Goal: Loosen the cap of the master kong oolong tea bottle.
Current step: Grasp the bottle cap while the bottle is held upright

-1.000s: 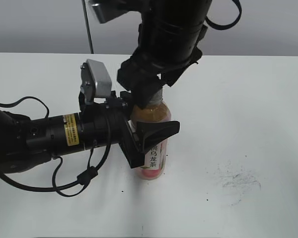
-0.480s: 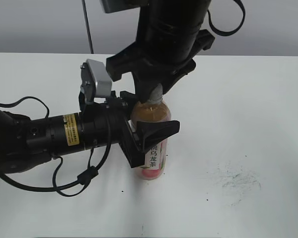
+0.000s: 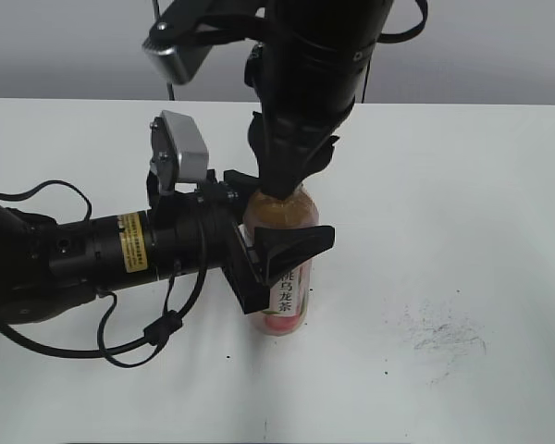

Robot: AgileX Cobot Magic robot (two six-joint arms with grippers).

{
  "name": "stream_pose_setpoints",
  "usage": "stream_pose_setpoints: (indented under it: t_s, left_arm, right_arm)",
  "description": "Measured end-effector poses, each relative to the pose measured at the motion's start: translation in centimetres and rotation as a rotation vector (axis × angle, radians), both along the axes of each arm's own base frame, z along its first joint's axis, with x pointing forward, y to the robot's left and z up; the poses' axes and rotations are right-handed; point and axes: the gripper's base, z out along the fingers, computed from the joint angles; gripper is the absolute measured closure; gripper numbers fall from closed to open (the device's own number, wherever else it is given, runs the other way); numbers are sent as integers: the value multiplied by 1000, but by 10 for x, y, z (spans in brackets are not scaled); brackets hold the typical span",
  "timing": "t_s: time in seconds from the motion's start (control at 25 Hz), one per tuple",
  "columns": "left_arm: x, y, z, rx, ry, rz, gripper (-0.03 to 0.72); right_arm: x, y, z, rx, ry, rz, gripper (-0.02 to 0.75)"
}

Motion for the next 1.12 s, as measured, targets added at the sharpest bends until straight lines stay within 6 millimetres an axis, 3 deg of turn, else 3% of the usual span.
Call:
stream_pose_setpoints:
  t_s: [0.44, 0.68, 0.84, 1.12]
  left_arm:
    - [-1, 0, 0, 4, -11, -9, 240]
    - [0, 0, 0, 1, -6, -2, 240]
    - [0, 0, 0, 0, -4, -1, 240]
    - [0, 0, 0, 0, -3, 1, 240]
  right_arm:
    - [-2, 1, 1, -180, -239, 1136, 465]
    - [-2, 1, 1, -257, -347, 1581, 465]
    - [-1, 1, 1, -281, -382, 1717, 465]
    - [-1, 1, 1, -287, -390, 1745, 465]
